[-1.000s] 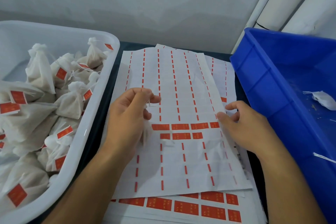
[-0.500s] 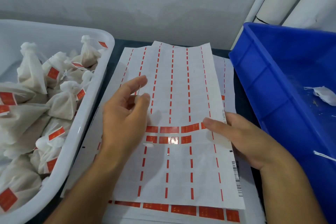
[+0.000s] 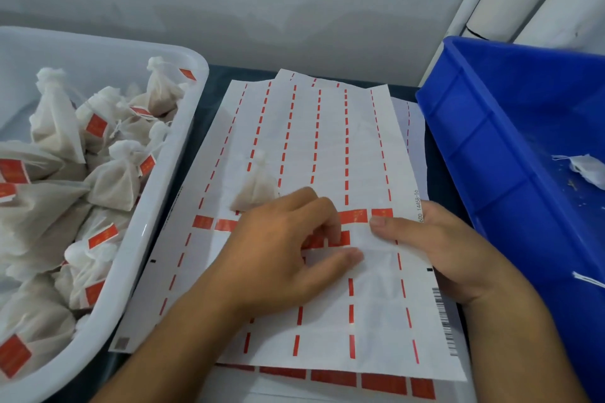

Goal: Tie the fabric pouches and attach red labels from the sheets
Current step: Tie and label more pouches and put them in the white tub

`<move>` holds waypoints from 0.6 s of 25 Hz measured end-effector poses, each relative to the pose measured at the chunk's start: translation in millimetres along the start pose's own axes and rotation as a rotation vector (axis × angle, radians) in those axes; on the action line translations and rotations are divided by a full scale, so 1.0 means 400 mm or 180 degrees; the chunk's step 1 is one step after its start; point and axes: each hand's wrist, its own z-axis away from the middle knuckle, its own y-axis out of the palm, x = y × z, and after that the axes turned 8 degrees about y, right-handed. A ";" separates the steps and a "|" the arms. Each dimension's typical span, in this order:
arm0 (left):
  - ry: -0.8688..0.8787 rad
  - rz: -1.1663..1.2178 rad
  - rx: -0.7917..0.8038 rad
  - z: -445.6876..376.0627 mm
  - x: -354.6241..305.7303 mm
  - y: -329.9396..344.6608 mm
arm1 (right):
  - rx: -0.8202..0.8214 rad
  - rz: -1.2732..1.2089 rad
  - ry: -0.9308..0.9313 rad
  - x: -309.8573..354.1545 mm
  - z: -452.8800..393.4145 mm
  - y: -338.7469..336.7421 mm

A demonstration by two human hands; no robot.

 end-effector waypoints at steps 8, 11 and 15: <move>-0.0159 -0.0170 0.0132 0.006 0.019 0.028 | -0.0054 -0.0048 -0.0004 -0.006 -0.007 0.020; -0.0156 -0.0180 0.0188 0.004 0.021 0.034 | -0.0182 -0.0020 -0.0068 -0.009 -0.013 0.028; -0.0162 -0.0149 0.0188 0.004 0.027 0.036 | -0.0252 -0.0115 -0.0002 -0.013 -0.017 0.032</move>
